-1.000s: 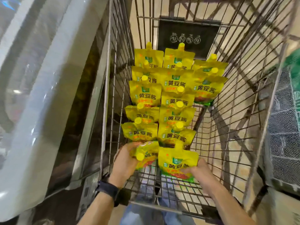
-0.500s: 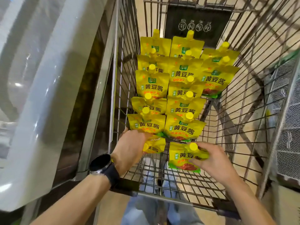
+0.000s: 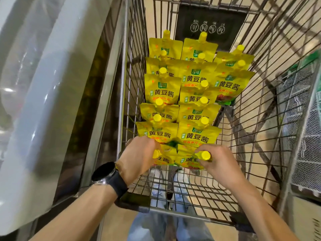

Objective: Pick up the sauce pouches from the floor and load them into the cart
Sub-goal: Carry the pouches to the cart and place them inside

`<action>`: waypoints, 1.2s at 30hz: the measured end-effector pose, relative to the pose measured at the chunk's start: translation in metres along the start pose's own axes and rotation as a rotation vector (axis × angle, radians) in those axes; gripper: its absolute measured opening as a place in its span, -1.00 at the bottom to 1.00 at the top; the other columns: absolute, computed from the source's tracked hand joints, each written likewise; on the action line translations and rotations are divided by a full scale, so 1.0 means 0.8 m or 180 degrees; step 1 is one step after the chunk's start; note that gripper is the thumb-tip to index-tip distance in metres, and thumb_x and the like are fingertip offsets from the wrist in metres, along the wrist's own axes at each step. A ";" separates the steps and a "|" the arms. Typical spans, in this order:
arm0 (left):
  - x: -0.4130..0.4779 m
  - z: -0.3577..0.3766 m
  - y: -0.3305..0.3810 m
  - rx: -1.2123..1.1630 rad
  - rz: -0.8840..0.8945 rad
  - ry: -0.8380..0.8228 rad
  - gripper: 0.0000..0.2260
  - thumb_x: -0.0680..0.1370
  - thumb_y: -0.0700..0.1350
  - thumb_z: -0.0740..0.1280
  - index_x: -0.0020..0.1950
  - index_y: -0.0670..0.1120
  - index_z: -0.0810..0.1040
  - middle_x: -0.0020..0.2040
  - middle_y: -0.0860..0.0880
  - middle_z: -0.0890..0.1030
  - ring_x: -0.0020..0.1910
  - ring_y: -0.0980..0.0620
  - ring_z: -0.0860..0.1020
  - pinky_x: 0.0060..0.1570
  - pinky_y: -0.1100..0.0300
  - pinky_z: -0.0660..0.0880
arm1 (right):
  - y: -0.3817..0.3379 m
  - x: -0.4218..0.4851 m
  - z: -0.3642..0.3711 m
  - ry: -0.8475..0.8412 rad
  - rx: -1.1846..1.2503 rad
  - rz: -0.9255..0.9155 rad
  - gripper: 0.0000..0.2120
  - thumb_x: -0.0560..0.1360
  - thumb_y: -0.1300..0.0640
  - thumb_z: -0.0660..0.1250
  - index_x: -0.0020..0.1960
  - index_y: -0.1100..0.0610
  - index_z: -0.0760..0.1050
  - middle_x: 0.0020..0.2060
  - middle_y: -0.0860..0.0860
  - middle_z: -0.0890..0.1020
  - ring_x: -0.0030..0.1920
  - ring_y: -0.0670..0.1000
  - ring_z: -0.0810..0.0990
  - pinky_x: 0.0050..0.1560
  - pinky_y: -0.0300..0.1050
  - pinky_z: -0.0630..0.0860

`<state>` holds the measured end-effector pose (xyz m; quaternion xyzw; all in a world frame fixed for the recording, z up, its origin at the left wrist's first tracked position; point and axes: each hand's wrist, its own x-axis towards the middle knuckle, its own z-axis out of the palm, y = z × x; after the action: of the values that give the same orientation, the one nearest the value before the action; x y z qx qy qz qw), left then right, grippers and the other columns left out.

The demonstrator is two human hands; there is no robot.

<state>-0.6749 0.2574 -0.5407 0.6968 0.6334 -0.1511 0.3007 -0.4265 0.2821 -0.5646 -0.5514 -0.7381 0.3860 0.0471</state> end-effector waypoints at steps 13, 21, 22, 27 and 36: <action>0.014 -0.006 0.001 0.0136 -0.0026 0.0023 -0.62 0.59 -0.21 0.34 0.36 0.09 0.56 0.22 -0.05 0.65 0.20 -0.08 0.61 0.21 0.00 0.55 | 0.001 0.004 0.013 0.0101 -0.0192 0.0185 -0.78 0.30 0.13 0.58 -0.13 -0.11 0.66 -0.22 -0.10 0.71 -0.20 0.04 0.65 -0.20 0.00 0.56; 0.013 -0.007 -0.005 -0.0080 0.0145 0.0300 -0.69 0.56 -0.15 0.39 0.28 0.10 0.61 0.22 0.00 0.65 0.22 -0.04 0.59 0.23 0.09 0.48 | -0.012 0.023 -0.003 -0.0015 -0.0077 0.0139 -0.84 0.30 0.19 0.57 -0.23 -0.01 0.64 -0.44 -0.10 0.53 -0.42 -0.07 0.46 -0.39 -0.28 0.34; 0.014 -0.009 -0.004 -0.0084 0.0161 0.0278 -0.70 0.56 -0.12 0.39 0.27 0.11 0.60 0.22 0.00 0.64 0.21 -0.03 0.59 0.22 0.10 0.46 | -0.010 0.024 -0.005 -0.0071 -0.0029 0.0127 -0.83 0.29 0.20 0.58 -0.23 -0.01 0.64 -0.43 -0.13 0.53 -0.41 -0.14 0.45 -0.41 -0.37 0.31; 0.015 -0.020 -0.001 -0.0113 0.0114 0.0091 -0.71 0.54 -0.04 0.43 0.26 0.12 0.60 0.09 -0.01 0.66 0.14 -0.04 0.58 0.15 0.12 0.44 | -0.014 0.025 -0.018 -0.0437 0.0030 0.0164 -0.87 0.31 0.18 0.58 -0.22 0.09 0.64 -0.42 -0.12 0.54 -0.37 -0.13 0.49 -0.31 -0.35 0.36; 0.006 -0.018 -0.001 -0.0253 0.0206 0.0535 -0.75 0.53 0.08 0.44 0.20 0.15 0.60 -0.03 0.06 0.67 -0.01 0.02 0.64 0.01 0.15 0.51 | -0.012 0.023 -0.023 -0.0382 0.0640 0.0163 -0.81 0.29 0.12 0.62 -0.18 -0.01 0.65 -0.47 -0.29 0.56 -0.48 -0.14 0.46 -0.45 -0.30 0.29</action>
<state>-0.6772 0.2698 -0.5323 0.7146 0.6391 -0.0571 0.2786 -0.4321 0.3064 -0.5529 -0.5384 -0.6828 0.4915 0.0480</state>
